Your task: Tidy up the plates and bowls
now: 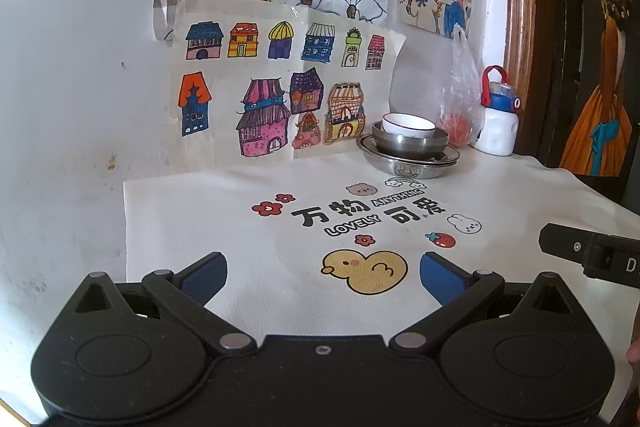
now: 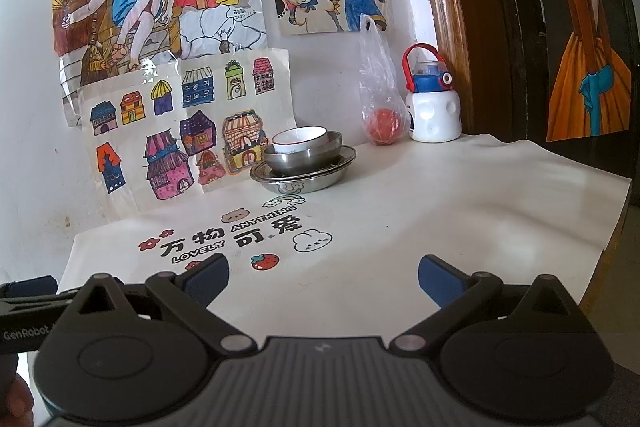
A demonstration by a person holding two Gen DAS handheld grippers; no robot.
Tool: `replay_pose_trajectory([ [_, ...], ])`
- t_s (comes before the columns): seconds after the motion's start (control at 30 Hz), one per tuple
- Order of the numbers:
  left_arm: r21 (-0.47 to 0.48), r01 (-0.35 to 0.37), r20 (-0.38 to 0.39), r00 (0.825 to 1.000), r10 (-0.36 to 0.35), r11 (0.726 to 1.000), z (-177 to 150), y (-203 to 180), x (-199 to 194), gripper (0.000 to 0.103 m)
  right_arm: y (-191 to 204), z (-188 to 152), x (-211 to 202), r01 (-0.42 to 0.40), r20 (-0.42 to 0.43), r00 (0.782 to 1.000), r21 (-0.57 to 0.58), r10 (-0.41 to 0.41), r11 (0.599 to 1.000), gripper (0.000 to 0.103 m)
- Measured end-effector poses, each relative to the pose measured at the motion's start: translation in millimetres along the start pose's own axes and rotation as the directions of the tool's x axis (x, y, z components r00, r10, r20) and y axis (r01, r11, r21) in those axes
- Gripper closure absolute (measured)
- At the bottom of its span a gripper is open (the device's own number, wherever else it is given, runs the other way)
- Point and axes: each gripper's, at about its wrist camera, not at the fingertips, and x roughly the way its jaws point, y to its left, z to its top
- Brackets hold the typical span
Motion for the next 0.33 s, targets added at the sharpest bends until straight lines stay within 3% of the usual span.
replay_pose_trajectory([
  [0.33, 0.002, 0.006, -0.002, 1.0, -0.006, 1.0, -1.1, -0.8, 2.1, 0.001, 1.7, -1.2, 1.5, -0.001, -0.008, 1.0, 0.003, 0.002, 1.0, 0.0],
])
